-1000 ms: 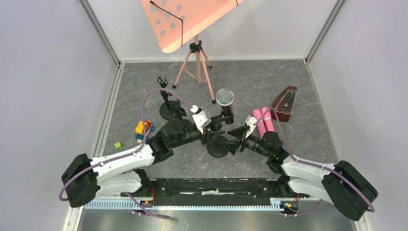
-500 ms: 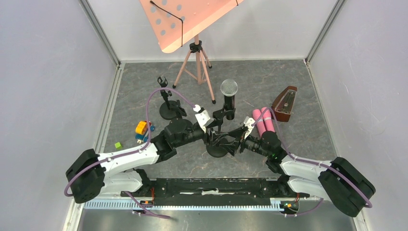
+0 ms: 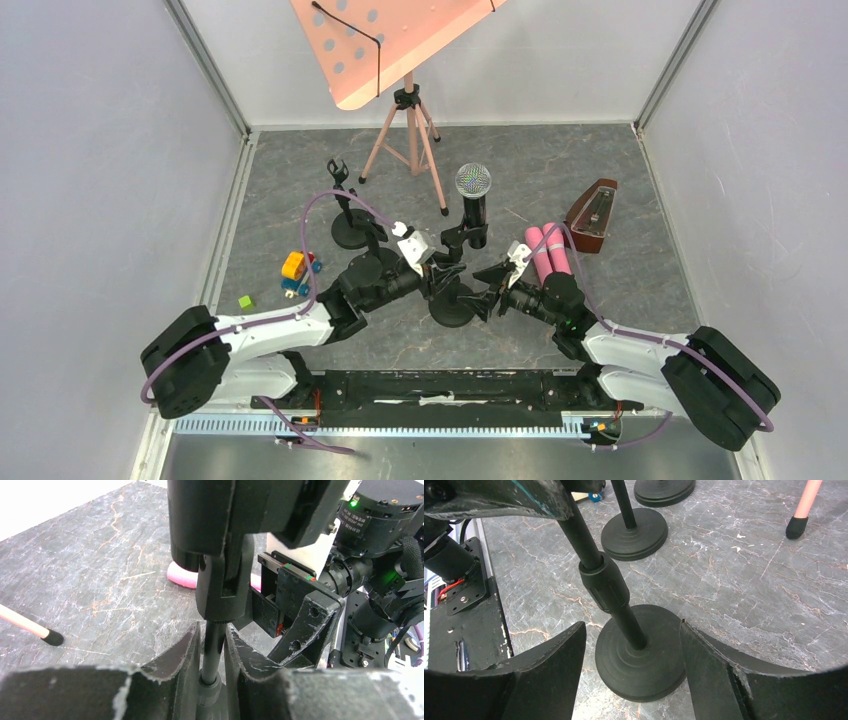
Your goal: Remove the microphone from the stand
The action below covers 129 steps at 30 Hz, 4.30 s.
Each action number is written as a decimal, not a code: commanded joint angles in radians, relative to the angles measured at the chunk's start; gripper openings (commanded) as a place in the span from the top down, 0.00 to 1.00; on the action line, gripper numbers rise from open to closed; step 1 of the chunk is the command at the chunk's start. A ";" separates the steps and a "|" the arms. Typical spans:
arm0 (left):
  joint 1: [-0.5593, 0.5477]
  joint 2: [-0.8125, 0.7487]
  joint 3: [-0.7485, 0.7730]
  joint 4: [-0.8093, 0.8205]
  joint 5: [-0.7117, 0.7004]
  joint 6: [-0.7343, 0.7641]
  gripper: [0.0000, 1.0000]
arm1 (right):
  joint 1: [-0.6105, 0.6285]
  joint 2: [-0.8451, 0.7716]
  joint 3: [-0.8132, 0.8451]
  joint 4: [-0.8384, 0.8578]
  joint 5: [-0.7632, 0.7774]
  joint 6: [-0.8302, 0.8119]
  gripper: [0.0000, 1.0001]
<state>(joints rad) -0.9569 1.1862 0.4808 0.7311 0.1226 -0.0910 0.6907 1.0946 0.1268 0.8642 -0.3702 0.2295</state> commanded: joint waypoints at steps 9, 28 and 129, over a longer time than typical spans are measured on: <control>0.002 0.056 0.046 0.121 0.063 -0.053 0.71 | -0.003 -0.003 -0.004 0.106 0.028 -0.008 0.25; 0.001 0.052 0.093 0.062 0.322 -0.049 0.98 | -0.002 0.033 -0.061 0.303 -0.057 0.022 0.23; 0.000 -0.057 0.091 -0.127 0.057 -0.101 0.98 | 0.535 0.306 0.153 0.363 1.290 -0.154 1.00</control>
<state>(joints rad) -0.9478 1.1522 0.5560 0.5468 0.1650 -0.1593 1.1858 1.3437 0.2058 1.2072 0.4648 0.1532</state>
